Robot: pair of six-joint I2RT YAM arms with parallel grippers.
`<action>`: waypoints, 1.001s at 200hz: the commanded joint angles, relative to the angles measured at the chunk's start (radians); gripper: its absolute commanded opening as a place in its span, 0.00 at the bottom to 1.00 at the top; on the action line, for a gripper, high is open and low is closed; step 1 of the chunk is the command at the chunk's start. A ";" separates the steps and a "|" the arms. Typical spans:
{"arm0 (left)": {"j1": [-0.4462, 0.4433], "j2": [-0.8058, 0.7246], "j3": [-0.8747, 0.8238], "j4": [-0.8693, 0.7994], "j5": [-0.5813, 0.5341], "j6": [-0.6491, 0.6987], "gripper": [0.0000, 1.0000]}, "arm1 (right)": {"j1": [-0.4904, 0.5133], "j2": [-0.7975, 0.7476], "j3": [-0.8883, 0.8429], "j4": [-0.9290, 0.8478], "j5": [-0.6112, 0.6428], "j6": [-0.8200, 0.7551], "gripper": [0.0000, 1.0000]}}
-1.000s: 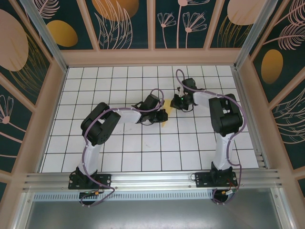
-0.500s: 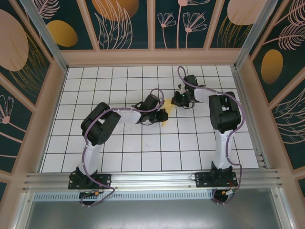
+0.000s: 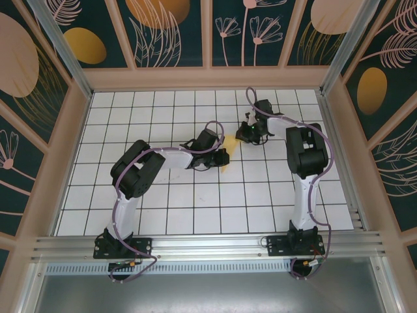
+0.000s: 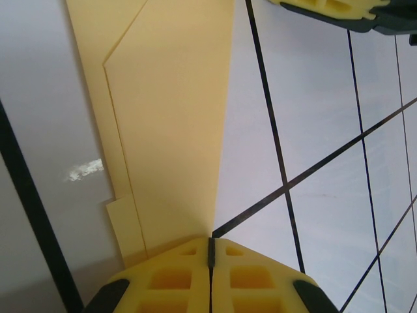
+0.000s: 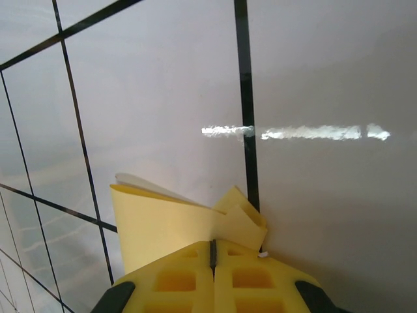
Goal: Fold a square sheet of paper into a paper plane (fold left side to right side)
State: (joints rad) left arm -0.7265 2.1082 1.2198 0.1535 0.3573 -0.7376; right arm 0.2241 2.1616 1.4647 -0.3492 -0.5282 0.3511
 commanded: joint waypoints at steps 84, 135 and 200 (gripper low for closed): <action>-0.009 0.047 -0.049 -0.170 0.002 -0.007 0.08 | -0.097 0.072 0.087 0.081 0.109 -0.024 0.08; -0.009 0.031 -0.045 -0.154 0.018 -0.013 0.13 | -0.103 0.036 0.123 0.057 0.101 -0.034 0.11; -0.007 -0.098 -0.017 -0.090 0.113 -0.018 0.30 | -0.092 -0.205 -0.069 0.075 0.150 -0.004 0.30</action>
State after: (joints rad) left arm -0.7269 2.0869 1.2186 0.1318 0.4145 -0.7471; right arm 0.1215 2.0960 1.4578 -0.2871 -0.4187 0.3420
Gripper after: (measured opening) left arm 0.266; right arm 0.275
